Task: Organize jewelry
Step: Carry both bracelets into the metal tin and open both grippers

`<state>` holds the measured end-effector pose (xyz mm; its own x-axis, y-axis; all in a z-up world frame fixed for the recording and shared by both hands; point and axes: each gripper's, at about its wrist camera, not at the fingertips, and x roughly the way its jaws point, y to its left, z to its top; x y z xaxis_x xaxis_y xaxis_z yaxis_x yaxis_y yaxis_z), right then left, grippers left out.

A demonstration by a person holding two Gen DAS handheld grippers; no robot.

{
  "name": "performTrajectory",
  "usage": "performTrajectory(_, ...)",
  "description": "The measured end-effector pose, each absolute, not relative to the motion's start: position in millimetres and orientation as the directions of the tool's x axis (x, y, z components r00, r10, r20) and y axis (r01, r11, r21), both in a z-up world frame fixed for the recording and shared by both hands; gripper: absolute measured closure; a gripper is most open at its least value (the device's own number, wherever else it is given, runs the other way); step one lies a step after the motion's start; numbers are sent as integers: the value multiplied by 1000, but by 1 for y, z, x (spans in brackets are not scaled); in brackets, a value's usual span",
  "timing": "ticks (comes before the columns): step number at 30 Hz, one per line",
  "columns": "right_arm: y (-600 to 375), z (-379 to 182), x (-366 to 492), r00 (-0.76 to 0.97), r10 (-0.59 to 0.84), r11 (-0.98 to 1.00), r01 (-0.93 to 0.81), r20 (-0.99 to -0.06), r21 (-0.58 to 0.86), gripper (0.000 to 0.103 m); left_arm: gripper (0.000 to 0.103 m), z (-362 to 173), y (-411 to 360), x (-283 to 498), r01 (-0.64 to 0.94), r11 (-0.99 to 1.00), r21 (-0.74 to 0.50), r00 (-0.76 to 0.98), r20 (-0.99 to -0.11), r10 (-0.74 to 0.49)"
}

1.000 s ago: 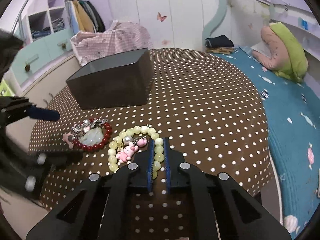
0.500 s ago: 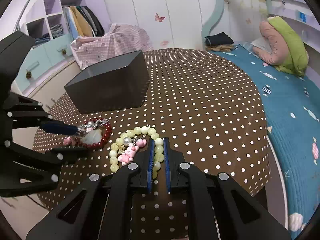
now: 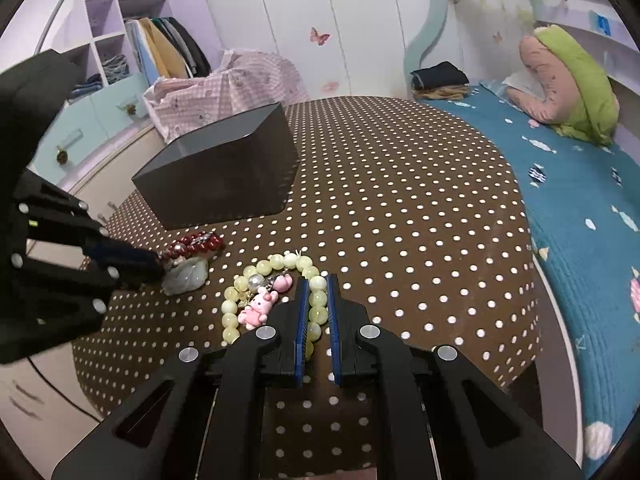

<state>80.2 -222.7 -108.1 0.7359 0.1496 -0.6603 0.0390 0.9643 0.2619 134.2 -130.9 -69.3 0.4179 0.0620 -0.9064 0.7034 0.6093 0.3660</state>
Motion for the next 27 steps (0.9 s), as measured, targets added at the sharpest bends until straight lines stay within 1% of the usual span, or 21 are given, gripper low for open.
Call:
performTrajectory(3, -227, -102, 80, 743, 149, 963, 41, -652, 267, 93, 97, -58, -131, 138, 687, 637, 351, 424, -905, 42)
performTrajectory(6, -228, -92, 81, 752, 159, 963, 24, -640, 267, 93, 97, -35, -124, 144, 661, 670, 338, 441, -897, 18)
performTrajectory(11, -227, -70, 88, 762, 166, 971, -17, -626, 237, 93, 97, -12, -111, 150, 601, 736, 313, 488, -872, -27)
performTrajectory(19, -214, -11, 101, 796, 163, 985, -102, -583, 136, 93, 97, 14, -86, 141, 537, 809, 239, 547, -829, -118)
performTrajectory(27, -192, 35, 127, 790, 190, 981, -176, -583, 81, 93, 97, 36, -66, 151, 480, 866, 142, 589, -784, -198)
